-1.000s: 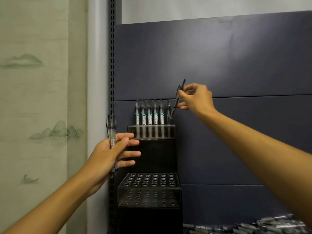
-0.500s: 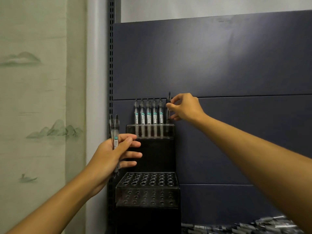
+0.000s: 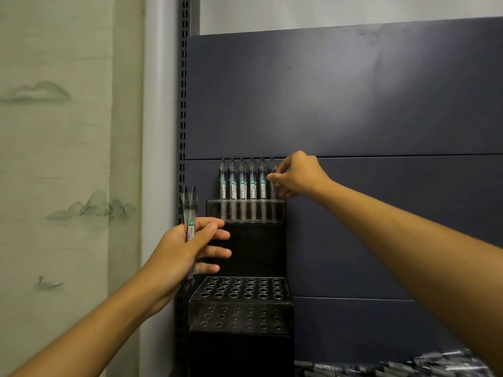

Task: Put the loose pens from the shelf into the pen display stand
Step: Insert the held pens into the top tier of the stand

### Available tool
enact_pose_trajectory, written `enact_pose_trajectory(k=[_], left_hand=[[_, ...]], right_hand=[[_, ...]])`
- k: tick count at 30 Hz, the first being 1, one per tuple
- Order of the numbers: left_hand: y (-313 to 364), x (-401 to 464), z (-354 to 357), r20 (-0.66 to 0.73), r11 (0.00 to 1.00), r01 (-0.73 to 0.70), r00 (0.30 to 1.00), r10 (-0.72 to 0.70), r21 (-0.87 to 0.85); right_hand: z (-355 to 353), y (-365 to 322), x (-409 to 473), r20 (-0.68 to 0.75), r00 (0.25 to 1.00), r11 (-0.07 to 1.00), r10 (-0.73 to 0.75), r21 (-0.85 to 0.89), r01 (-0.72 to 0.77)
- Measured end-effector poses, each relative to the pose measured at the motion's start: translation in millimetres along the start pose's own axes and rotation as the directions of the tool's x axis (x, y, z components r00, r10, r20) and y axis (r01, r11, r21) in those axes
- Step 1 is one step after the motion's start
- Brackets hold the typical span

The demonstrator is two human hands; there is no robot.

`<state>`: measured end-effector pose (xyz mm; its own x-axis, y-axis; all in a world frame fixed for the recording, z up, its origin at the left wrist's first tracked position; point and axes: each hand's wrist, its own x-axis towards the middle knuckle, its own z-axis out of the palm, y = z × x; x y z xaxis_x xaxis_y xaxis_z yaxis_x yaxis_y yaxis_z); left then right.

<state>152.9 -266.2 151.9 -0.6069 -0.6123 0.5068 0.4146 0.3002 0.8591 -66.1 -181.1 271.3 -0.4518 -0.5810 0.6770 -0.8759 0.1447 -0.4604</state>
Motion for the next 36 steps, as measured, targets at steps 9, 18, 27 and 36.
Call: enact_pose_trajectory(k=[9,18,27,36], left_hand=[[4.8,1.4,9.3,-0.005,0.999,0.012,1.0,-0.012,0.03],[14.2,2.3,22.1,0.038,0.975,-0.094,0.995,0.088,0.201],[10.3,1.1,9.8,0.039,0.934,-0.148,0.989,0.144,0.324],[5.4,0.1,-16.6,0.06,0.994,-0.06,0.997,0.055,0.086]], right_hand=[[-6.0,-42.0,-48.0,0.109,0.967,0.967,-0.229,0.139,0.213],[30.0,-63.0,-91.4,0.113,0.958,0.953,-0.263,0.183,0.24],[51.3,-75.3,-105.9,0.115,0.967,0.942,-0.226,0.278,0.187],[40.0,-82.3,-77.9,-0.015,0.998,0.825,-0.058,0.562,0.057]])
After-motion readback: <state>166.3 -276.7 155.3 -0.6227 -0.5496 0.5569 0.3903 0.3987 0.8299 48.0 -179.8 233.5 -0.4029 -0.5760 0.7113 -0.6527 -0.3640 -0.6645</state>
